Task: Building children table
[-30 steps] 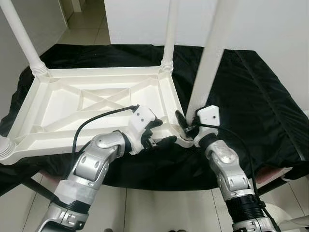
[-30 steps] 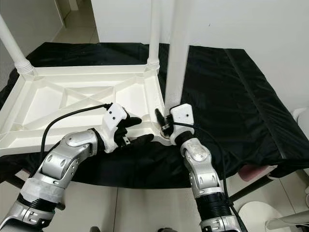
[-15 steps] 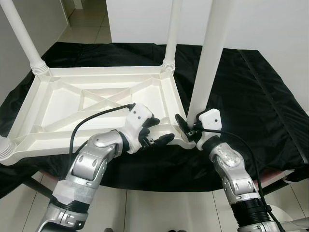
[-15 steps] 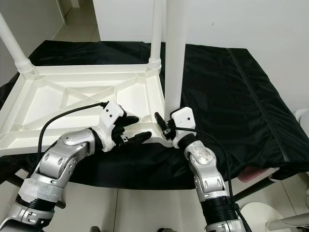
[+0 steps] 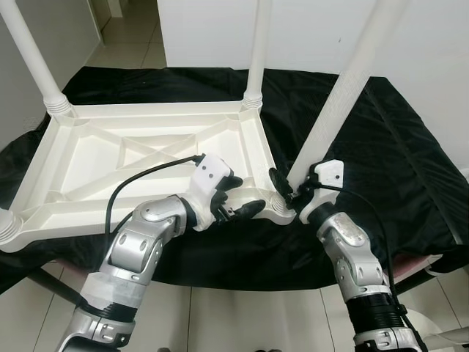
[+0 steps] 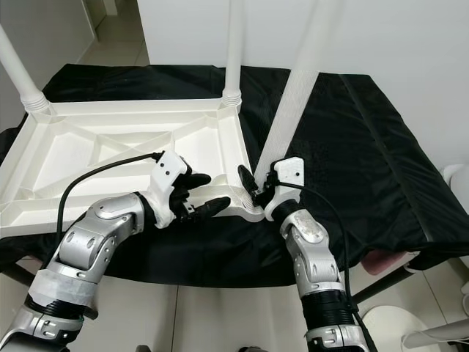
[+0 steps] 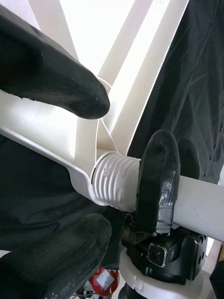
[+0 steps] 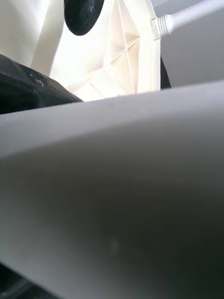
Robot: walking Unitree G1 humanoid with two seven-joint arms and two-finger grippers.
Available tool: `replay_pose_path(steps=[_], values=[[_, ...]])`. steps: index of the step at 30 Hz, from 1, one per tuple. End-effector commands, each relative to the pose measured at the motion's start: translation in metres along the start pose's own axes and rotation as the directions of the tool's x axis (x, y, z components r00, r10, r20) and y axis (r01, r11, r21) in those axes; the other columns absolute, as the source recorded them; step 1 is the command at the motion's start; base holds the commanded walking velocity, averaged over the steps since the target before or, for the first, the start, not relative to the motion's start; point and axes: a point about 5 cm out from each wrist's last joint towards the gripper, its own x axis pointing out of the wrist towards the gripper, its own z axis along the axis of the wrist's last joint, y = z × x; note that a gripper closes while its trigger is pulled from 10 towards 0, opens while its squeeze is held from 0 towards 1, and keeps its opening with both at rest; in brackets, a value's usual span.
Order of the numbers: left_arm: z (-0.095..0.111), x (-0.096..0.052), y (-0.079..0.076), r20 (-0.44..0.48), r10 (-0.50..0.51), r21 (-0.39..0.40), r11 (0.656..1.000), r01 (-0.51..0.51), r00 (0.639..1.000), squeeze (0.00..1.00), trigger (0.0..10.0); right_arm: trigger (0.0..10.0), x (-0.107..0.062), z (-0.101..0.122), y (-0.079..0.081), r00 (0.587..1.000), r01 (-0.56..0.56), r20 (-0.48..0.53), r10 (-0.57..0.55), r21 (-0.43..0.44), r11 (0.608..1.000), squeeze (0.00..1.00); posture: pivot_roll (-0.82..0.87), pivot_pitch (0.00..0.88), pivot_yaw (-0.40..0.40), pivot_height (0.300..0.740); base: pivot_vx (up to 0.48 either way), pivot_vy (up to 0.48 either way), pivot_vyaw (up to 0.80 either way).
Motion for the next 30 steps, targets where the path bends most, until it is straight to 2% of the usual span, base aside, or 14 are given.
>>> replay_pose_path(steps=[1, 3, 4, 7, 8, 9, 11, 13, 17, 19, 23, 27, 30], values=[[0.003, -0.001, 0.006, 0.004, 0.104, 0.003, 0.995, -0.104, 0.995, 0.00, 10.0, 10.0, -0.007, -0.029, -0.001, 0.990, 0.042, -0.138, -0.037, 0.035, 0.999, 0.00, 0.00, 0.083, -0.006, 0.740, 0.000, 0.000, 0.00], [0.003, -0.001, 0.006, 0.005, 0.107, 0.005, 0.994, -0.107, 0.994, 0.00, 10.0, 10.0, -0.007, -0.029, -0.001, 0.990, 0.051, -0.136, -0.047, 0.025, 0.998, 0.00, 0.00, 0.083, -0.006, 0.740, 0.000, 0.000, 0.00], [0.004, -0.002, 0.007, 0.007, 0.111, 0.003, 0.994, -0.111, 0.994, 0.00, 10.0, 10.0, -0.008, -0.032, -0.001, 0.987, 0.063, -0.150, -0.054, 0.057, 0.996, 0.00, 0.00, 0.079, -0.008, 0.740, 0.000, 0.000, 0.00], [0.004, -0.002, 0.007, 0.009, 0.115, 0.003, 0.993, -0.115, 0.993, 0.00, 10.0, 10.0, -0.010, -0.032, 0.001, 0.990, 0.068, -0.127, -0.059, 0.075, 0.995, 0.00, 0.01, 0.077, -0.011, 0.740, 0.000, 0.000, 0.00], [0.004, -0.002, 0.007, 0.010, 0.122, 0.002, 0.993, -0.122, 0.993, 0.00, 10.0, 10.0, -0.018, -0.036, 0.009, 0.996, 0.037, -0.080, -0.038, -0.019, 0.999, 0.00, 0.01, 0.072, -0.013, 0.740, 0.000, 0.000, 0.00], [0.004, -0.002, 0.007, 0.010, 0.122, 0.002, 0.993, -0.122, 0.993, 0.00, 10.0, 10.0, -0.018, -0.036, 0.009, 0.996, 0.037, -0.080, -0.038, -0.019, 0.999, 0.00, 0.01, 0.072, -0.013, 0.740, 0.000, 0.000, 0.00], [0.004, -0.003, 0.008, 0.011, 0.126, 0.001, 0.992, -0.126, 0.992, 0.00, 10.0, 10.0, -0.025, -0.039, 0.016, 0.999, 0.016, -0.045, -0.022, -0.123, 0.992, 0.00, 0.01, 0.072, -0.013, 0.740, 0.000, 0.000, 0.00], [0.005, -0.003, 0.008, 0.011, 0.127, 0.002, 0.992, -0.127, 0.992, 0.00, 10.0, 10.0, -0.027, -0.039, 0.018, 0.999, 0.013, -0.039, -0.018, -0.137, 0.990, 0.00, 0.01, 0.072, -0.013, 0.740, 0.000, 0.000, 0.00], [0.005, -0.004, 0.009, 0.011, 0.132, 0.004, 0.991, -0.132, 0.991, 0.00, 10.0, 10.0, -0.031, -0.032, 0.022, 0.999, 0.009, 0.046, 0.000, -0.189, 0.982, 0.00, 0.00, 0.068, -0.008, 0.740, 0.000, 0.000, 0.00], [0.006, -0.004, 0.011, 0.012, 0.135, 0.006, 0.991, -0.136, 0.991, 0.00, 10.0, 10.0, -0.032, -0.036, 0.019, 1.000, 0.013, 0.017, -0.010, -0.164, 0.986, 0.00, 0.00, 0.066, -0.007, 0.740, 0.000, 0.000, 0.00], [0.007, -0.004, 0.011, 0.014, 0.136, 0.007, 0.991, -0.136, 0.991, 0.00, 10.0, 10.0, -0.033, -0.039, 0.018, 1.000, 0.006, -0.003, -0.007, -0.170, 0.985, 0.00, 0.00, 0.066, -0.007, 0.740, 0.000, 0.000, 0.00], [0.007, -0.004, 0.013, 0.015, 0.142, 0.011, 0.990, -0.142, 0.990, 0.00, 10.0, 10.0, -0.027, -0.044, 0.014, 0.998, -0.005, -0.066, -0.006, -0.164, 0.987, 0.00, 0.00, 0.059, -0.001, 0.740, 0.000, 0.000, 0.00], [0.008, -0.004, 0.014, 0.016, 0.148, 0.011, 0.989, -0.148, 0.989, 0.00, 10.0, 10.0, -0.021, -0.040, 0.012, 0.998, -0.023, -0.061, 0.013, -0.170, 0.985, 0.00, 0.00, 0.059, -0.001, 0.740, 0.000, 0.000, 0.00]])
